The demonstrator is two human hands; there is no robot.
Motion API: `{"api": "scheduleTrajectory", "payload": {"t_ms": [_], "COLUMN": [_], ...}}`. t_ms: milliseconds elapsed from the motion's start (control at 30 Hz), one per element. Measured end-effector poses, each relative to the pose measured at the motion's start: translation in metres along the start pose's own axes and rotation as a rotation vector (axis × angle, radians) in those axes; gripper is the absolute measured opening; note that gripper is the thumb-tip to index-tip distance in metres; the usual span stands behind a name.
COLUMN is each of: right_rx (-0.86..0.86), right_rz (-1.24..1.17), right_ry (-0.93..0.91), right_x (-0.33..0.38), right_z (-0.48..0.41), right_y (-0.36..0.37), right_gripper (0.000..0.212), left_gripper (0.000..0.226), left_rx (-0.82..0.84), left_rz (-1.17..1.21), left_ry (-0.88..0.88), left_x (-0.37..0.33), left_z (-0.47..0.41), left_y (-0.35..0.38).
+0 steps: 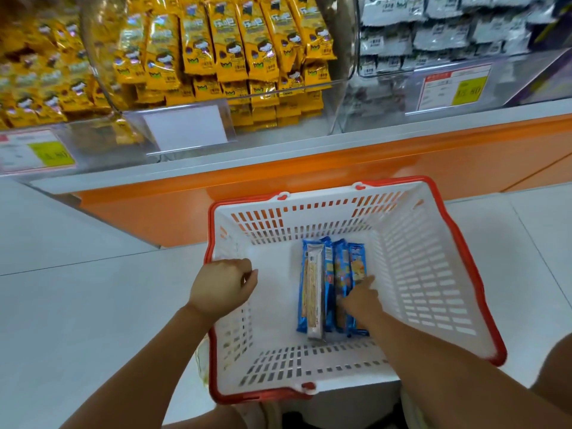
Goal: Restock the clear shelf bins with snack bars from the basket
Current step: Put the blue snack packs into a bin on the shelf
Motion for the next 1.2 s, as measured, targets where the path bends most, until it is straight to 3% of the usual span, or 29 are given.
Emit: {"api": "scheduleTrajectory", "payload": {"t_ms": [200,367,433,567,667,767,833,933,1033,1100,1200], "right_rx": [-0.024,-0.014,0.092,0.337,0.517,0.566,0.513,0.379,0.210,0.109,0.001], "right_rz": [0.000,-0.121,-0.172,-0.587,-0.730,-0.651,-0.520,-0.466,-0.556,-0.627,-0.743], "right_ry": [0.059,0.175,0.186,0.356,0.366,0.175,-0.034,-0.293,-0.479,-0.596,-0.787], "right_x": [-0.008,-0.014,-0.014,0.001,0.022,0.040,0.058,0.085,0.105,0.115,0.134], "right_z": [-0.001,-0.006,-0.010,0.022,0.051,0.075,0.098,0.127,0.145,0.156,0.188], "right_y": [-0.009,-0.016,-0.005,-0.007,-0.022,-0.053,-0.088,-0.146,-0.203,-0.239,-0.296], "right_gripper": [0.124,0.097,0.085,0.048,0.045,0.060,0.045,0.030,0.051,0.057,0.040], "left_gripper": [0.030,0.030,0.031,0.034,0.034,0.030,0.044,0.048,0.029,0.030,0.025], "left_rx": [0.020,0.022,0.035,0.113,0.183,0.301,0.458,0.545,0.398,0.317,0.176], "left_rz": [-0.022,-0.033,-0.044,-0.073,0.047,0.617,0.887,1.167,1.397,1.470,1.552], "left_ry": [-0.009,-0.006,-0.009,-0.048,-0.278,-0.717,-0.883,-0.891,-0.889,-0.849,-0.822], "left_x": [0.001,0.001,0.002,0.003,0.005,-0.017,-0.055,-0.112,-0.136,-0.147,-0.153], "left_z": [0.000,0.002,0.003,0.002,-0.003,-0.011,-0.014,-0.032,-0.064,-0.086,-0.112], "left_y": [0.002,0.004,0.006,0.007,0.011,0.029,0.034,0.019,-0.014,-0.039,-0.082]}}
Point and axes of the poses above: each hand's wrist, its own z-axis away from the middle knuckle, its own y-axis out of the palm, x = y × z, the point moved 10 cm from there along -z, towards the middle knuckle, and after that the axes turned 13 degrees about -x, right-handed, at the moved point
